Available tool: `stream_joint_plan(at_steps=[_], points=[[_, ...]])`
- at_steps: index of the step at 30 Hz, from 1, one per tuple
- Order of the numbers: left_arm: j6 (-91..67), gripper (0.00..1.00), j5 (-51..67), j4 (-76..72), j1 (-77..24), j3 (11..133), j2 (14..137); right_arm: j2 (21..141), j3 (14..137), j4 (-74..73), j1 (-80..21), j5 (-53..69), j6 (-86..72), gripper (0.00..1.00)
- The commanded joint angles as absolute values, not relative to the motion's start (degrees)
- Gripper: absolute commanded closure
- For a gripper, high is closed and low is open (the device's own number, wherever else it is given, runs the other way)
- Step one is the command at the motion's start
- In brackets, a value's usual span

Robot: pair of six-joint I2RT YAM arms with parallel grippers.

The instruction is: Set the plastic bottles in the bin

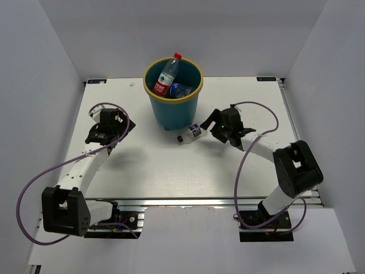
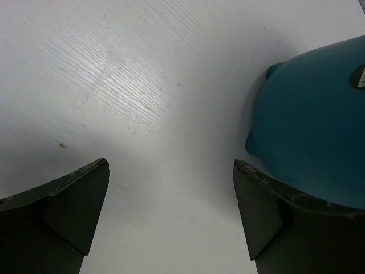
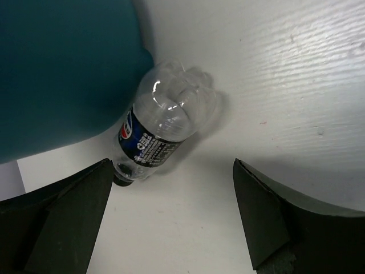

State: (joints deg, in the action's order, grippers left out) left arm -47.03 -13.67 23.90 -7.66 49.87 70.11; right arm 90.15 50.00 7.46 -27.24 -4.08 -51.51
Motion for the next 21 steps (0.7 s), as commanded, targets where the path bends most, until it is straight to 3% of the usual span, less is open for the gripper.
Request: stream_joint_plan(at_steps=[1, 8, 21], points=[[-47.8, 0.02, -13.6, 23.3, -7.5, 48.5, 67.1, 93.8, 54.2, 12.2, -29.5, -6.0, -58.7, 0.11], [-48.0, 0.02, -13.9, 23.5, -7.5, 47.8, 66.6, 103.0, 55.6, 17.3, -30.8, -4.4, -64.9, 0.11], [-48.2, 0.02, -12.6, 23.0, -7.5, 47.4, 67.2, 109.4, 57.6, 20.6, -32.3, -10.6, -69.8, 0.12]])
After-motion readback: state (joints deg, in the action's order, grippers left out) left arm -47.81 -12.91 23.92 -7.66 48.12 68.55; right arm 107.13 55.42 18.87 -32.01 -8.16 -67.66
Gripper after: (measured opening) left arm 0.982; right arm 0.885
